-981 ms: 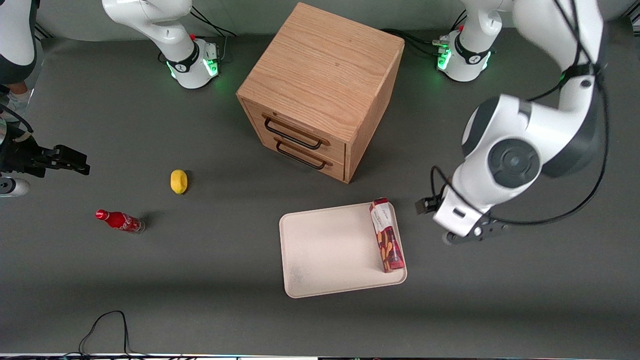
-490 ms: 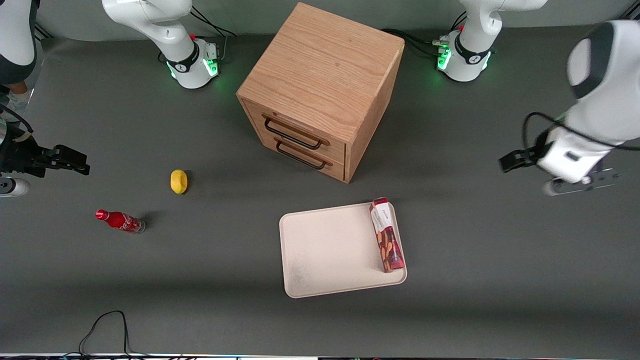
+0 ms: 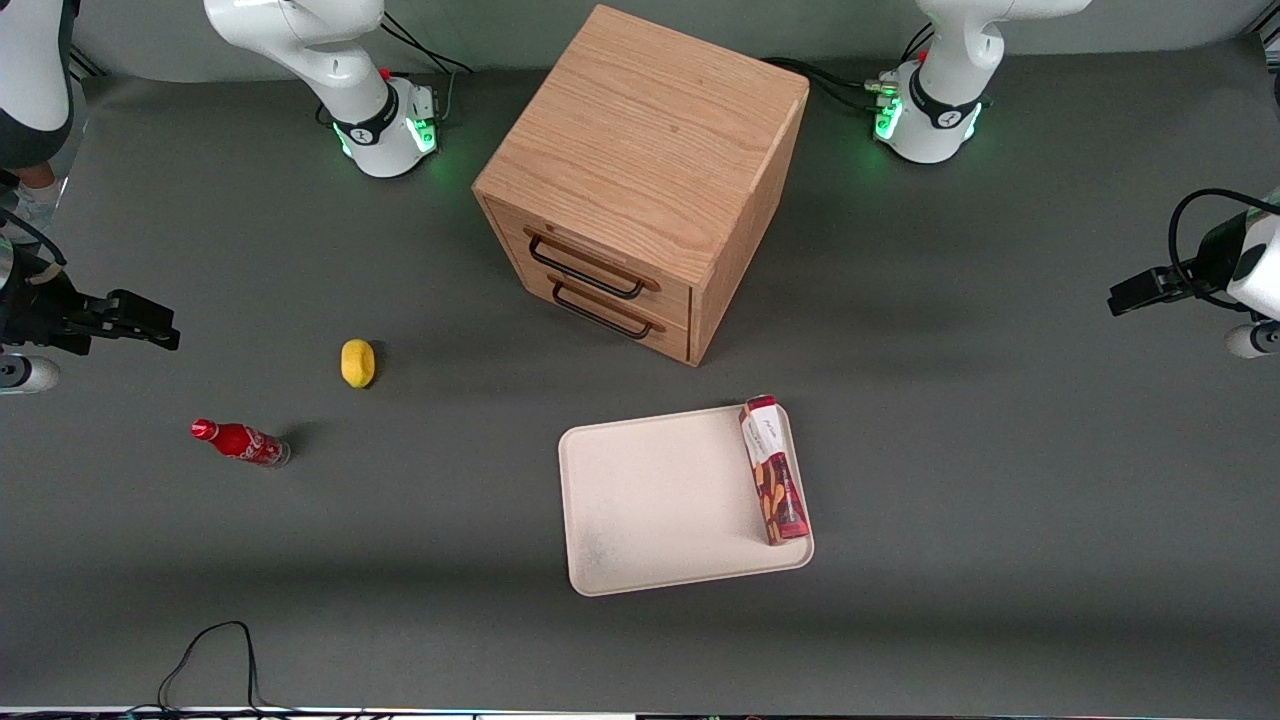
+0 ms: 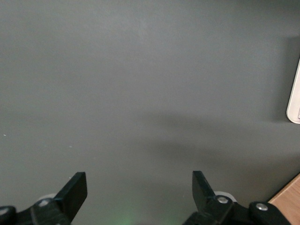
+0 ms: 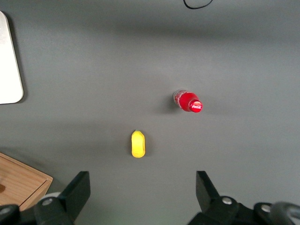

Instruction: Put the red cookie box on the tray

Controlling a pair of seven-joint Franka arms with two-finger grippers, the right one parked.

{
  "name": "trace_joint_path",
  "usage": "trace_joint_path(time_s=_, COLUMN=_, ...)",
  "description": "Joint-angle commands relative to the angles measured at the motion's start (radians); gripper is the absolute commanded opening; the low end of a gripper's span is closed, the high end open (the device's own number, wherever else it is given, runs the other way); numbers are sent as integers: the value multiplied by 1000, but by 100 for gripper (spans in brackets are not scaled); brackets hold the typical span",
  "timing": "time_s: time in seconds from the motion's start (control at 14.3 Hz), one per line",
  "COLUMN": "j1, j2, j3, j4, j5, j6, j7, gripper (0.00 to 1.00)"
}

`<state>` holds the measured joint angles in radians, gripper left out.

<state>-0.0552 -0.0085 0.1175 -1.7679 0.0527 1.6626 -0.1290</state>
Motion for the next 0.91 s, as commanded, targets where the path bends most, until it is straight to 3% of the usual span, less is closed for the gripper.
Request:
trace_joint_path(time_s=0.0, j1=-67, j2=-18, j3=42, j4=63, j5=32, j6=-33, j7=20, gripper=100)
trace_joint_path(time_s=0.56, j1=-114, j2=13, j3=57, j4=174, j5=15, j6=-144, j7=-11, gripper=100)
trace_joint_path(time_s=0.84, j1=-64, j2=33, j3=56, j4=188, j5=-65, j6=-158, j7=5, gripper=100)
